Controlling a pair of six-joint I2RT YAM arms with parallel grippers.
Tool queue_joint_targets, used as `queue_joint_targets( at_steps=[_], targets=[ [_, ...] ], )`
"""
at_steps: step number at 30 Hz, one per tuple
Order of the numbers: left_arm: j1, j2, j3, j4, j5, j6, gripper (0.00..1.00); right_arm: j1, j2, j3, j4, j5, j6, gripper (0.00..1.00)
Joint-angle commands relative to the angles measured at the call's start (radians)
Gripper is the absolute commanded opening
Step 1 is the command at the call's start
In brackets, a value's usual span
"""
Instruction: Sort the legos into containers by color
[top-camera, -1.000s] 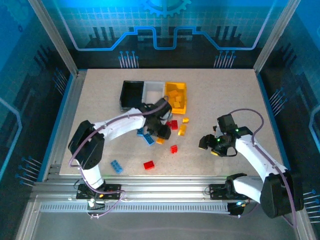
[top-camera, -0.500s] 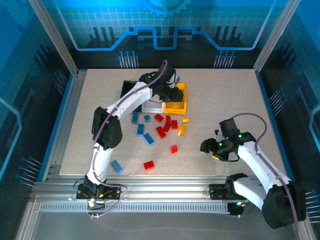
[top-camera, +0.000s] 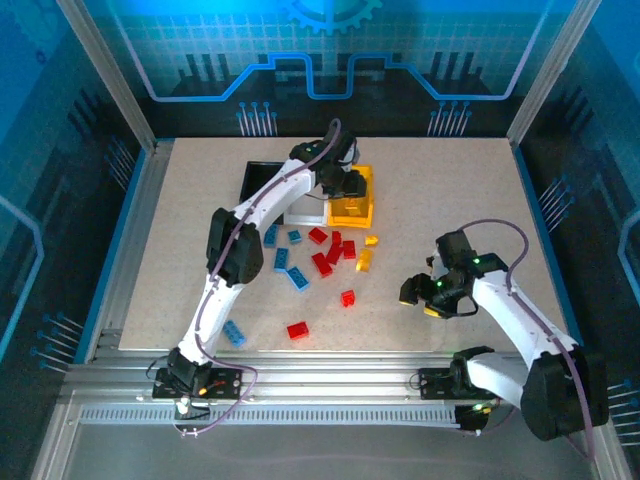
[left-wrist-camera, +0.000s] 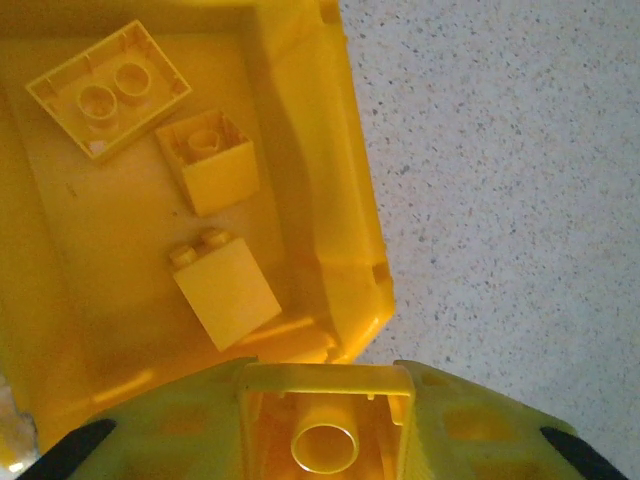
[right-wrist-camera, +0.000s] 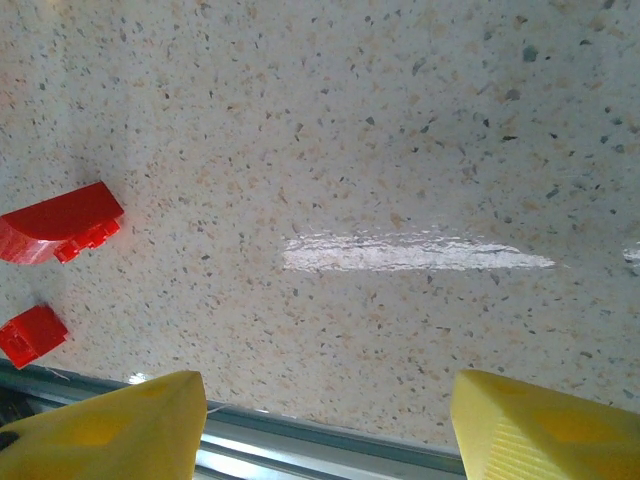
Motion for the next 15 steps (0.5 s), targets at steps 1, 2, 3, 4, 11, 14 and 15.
queue_joint_targets(
  at_steps=[1,2,3,4,11,14,15],
  targets=[
    [0.012,0.035,0.051,-0.021,-0.011,-0.011,0.36,-0.019,0.024,0.040,-0.037,-0.020,-0.033,0.67],
    [0.015,0.039,0.053,-0.020,-0.009,-0.015,0.38,-0.018,0.029,0.044,-0.038,-0.017,-0.037,0.67],
    [0.016,0.041,0.053,-0.017,-0.007,-0.018,0.41,-0.018,0.035,0.044,-0.034,-0.017,-0.039,0.67],
    [0.017,0.044,0.053,-0.015,-0.005,-0.023,0.44,-0.018,0.039,0.045,-0.029,-0.018,-0.038,0.67],
    [0.018,0.023,0.036,0.000,0.008,-0.040,0.70,-0.018,0.063,0.032,0.010,-0.039,-0.024,0.67],
    [0.014,-0.034,-0.032,0.028,0.010,-0.042,0.76,-0.018,0.075,0.045,0.006,-0.039,-0.031,0.67],
    [0.012,-0.060,-0.065,0.043,0.010,-0.041,0.78,-0.018,0.082,0.052,0.005,-0.039,-0.033,0.67]
  ],
)
